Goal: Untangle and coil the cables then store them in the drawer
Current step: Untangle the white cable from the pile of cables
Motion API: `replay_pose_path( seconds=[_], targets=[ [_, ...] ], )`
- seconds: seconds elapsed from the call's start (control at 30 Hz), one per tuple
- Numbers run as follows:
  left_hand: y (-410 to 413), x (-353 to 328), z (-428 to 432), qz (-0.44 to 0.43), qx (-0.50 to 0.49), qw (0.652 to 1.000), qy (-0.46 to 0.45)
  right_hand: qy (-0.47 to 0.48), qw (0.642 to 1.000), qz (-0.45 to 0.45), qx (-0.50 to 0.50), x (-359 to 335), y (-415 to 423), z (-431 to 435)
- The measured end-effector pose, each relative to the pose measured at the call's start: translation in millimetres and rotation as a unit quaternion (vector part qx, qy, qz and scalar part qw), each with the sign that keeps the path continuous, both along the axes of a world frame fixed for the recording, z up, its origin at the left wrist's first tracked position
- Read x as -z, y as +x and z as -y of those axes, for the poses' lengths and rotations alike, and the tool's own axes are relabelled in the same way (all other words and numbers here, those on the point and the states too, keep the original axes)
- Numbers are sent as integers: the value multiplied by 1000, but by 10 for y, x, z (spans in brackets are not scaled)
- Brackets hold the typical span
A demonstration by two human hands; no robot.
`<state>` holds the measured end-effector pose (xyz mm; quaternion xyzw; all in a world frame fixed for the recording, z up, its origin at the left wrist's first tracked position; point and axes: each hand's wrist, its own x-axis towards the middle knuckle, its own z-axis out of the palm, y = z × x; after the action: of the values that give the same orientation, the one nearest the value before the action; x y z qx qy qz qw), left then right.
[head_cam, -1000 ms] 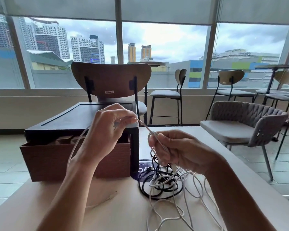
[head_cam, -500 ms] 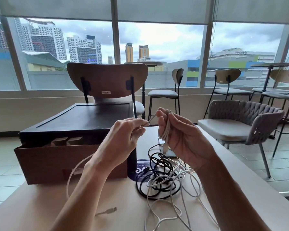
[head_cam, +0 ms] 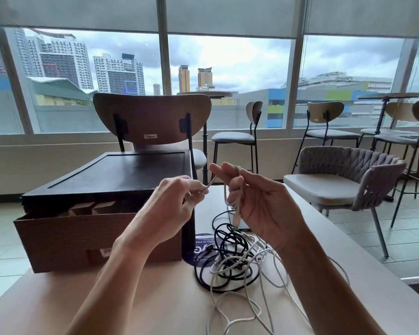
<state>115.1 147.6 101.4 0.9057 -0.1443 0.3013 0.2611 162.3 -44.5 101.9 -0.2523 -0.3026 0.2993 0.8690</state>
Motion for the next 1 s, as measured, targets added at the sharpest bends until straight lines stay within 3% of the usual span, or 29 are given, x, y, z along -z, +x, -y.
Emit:
replay_pose_path(
  seconds=[0.1, 0.3, 0.43, 0.6, 0.83, 1.0],
  targets=[
    [3, -21, 14, 10, -3, 1000, -26, 17, 998, -5, -53, 23, 60, 22],
    [-26, -65, 91, -2, 24, 994, -106, -23, 1000, 20, -8, 104, 100, -47],
    [-24, -92, 145, -24, 101, 971, -217, -33, 999, 19, -27, 121, 86, -74],
    [-51, -118, 181, -33, 136, 950, -278, -35, 998, 19, -58, 132, 82, -80],
    [-31, -104, 39, -21, 60, 939, -339, -84, 995, 53, -10, 188, 104, -76],
    [-54, -125, -72, -20, 43, 944, -326, -139, 987, 82, -4, 203, 144, 12]
  ],
)
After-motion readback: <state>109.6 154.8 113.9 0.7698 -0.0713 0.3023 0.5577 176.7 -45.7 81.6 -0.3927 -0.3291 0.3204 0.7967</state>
